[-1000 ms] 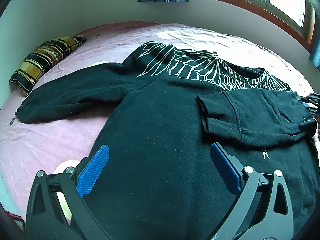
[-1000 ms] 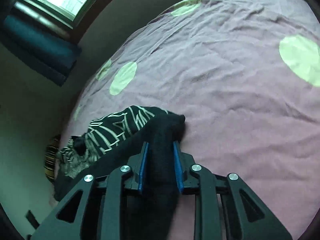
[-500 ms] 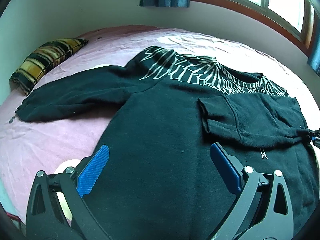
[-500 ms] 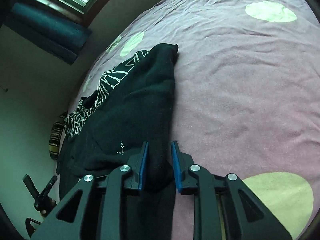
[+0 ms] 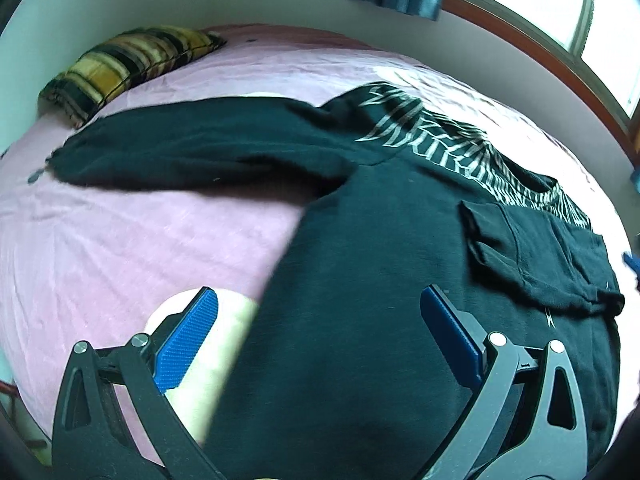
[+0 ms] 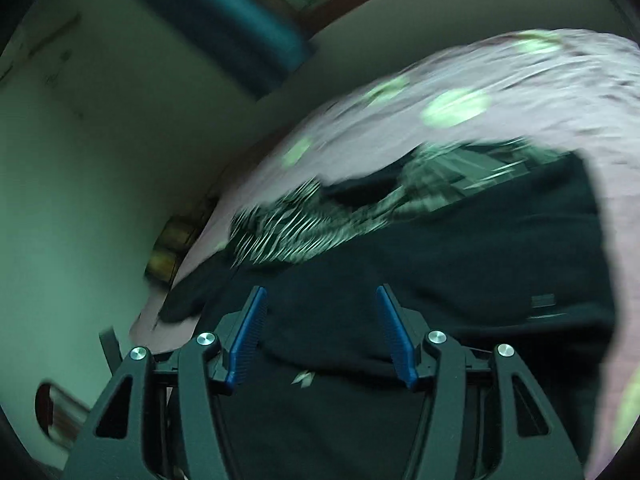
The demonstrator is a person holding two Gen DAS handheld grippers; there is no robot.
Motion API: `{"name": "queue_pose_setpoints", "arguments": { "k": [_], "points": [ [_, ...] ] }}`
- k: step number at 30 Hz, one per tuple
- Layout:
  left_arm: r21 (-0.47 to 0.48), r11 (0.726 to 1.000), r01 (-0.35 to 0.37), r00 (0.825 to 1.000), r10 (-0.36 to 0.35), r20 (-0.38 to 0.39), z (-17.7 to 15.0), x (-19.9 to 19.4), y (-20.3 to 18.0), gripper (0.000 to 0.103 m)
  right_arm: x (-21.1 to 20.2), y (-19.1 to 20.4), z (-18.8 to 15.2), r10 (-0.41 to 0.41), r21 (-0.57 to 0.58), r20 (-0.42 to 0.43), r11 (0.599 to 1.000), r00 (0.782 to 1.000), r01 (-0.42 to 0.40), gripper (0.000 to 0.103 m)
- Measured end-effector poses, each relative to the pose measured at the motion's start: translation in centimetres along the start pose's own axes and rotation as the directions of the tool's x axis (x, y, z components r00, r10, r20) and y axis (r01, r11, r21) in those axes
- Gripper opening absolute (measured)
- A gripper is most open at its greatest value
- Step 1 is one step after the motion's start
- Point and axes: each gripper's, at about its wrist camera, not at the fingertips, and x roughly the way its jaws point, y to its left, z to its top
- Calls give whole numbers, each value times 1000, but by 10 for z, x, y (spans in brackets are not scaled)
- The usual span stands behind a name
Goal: Fold small clothes
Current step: 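Grasp the other sleeve cuff with the left gripper and lift it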
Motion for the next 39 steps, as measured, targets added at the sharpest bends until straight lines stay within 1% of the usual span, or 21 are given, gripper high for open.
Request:
{"name": "queue_pose_setpoints", "arguments": {
  "k": [1, 2, 3, 6, 8, 9, 11, 14, 17, 18, 19, 21, 22, 24, 28, 33, 35, 36, 37, 38, 39],
  "points": [
    [-6, 1000, -4, 1000, 4, -2, 0, -1, 5, 101, 21, 10, -4, 11, -16, -43, 1000, 999, -12, 57],
    [-7, 1000, -7, 1000, 7, -1, 0, -1, 10, 101, 59, 27, -14, 41, -43, -106, 998, 994, -46, 57],
    [-3, 1000, -18, 1000, 18, 1, 0, -2, 17, 101, 59, 27, -14, 41, -43, -106, 998, 994, -46, 57],
    [-8, 999, -46, 999, 46, -11, 2, -1, 38, 101, 103, 33, -29, 46, -43, -188, 998, 981, -55, 57],
    [-49, 998, -42, 999, 41, -11, 7, -1, 61, 101, 127, 29, -42, 12, -42, -232, 999, 973, -22, 57],
    [-89, 995, -34, 999, 33, -14, 11, 0, 80, 101, 125, 28, -49, 18, -73, -194, 997, 981, -33, 57],
    [-152, 988, -12, 1000, 9, -20, 18, 3, 109, 101, 120, 28, -50, 23, -83, -193, 996, 981, -39, 59],
    [-244, 969, 25, 999, -31, -20, 35, 11, 165, 101, 120, 26, -50, 35, -73, -194, 996, 980, -50, 60],
    [-346, 938, 24, 1000, -21, 14, 49, 17, 225, 101, 119, 26, -53, 41, -77, -182, 995, 982, -56, 66],
    [-384, 923, 25, 999, -15, 29, 55, 19, 246, 101, 119, 28, -53, 42, -87, -178, 995, 983, -58, 67],
    [-409, 912, 20, 999, -7, 34, 58, 22, 261, 100, 118, 28, -53, 37, -98, -178, 994, 983, -55, 69],
    [-464, 885, 35, 999, -18, 41, 67, 31, 292, 98, 122, 34, -54, 23, -119, -172, 992, 985, -44, 72],
    [-476, 878, 39, 999, -23, 40, 70, 36, 301, 93, 122, 37, -55, 21, -128, -168, 991, 986, -43, 74],
    [-493, 869, 50, 999, -33, 42, 78, 46, 316, 86, 124, 40, -54, 6, -144, -165, 989, 986, -30, 75],
    [-514, 852, 95, 995, -72, 64, 98, 61, 334, 86, 125, 41, -54, 5, -147, -154, 989, 988, -28, 77],
    [-509, 854, 103, 995, -85, 58, 112, 72, 344, 85, 123, 38, -52, 10, -141, -142, 989, 990, -31, 77],
    [-514, 853, 91, 996, -74, 53, 115, 71, 345, 76, 123, 38, -53, 9, -144, -139, 989, 990, -29, 77],
    [-512, 855, 83, 997, -69, 47, 114, 71, 345, 65, 122, 37, -53, 10, -145, -136, 989, 991, -30, 77],
    [-506, 859, 72, 997, -62, 37, 114, 71, 345, 57, 121, 37, -54, 11, -145, -134, 989, 991, -31, 77],
    [-494, 868, 55, 998, -48, 29, 115, 71, 344, 53, 121, 36, -54, 13, -145, -132, 989, 991, -32, 77],
    [-464, 886, 25, 1000, -18, 18, 116, 72, 339, 40, 121, 36, -54, 15, -142, -130, 989, 991, -33, 77]
  ]
}}
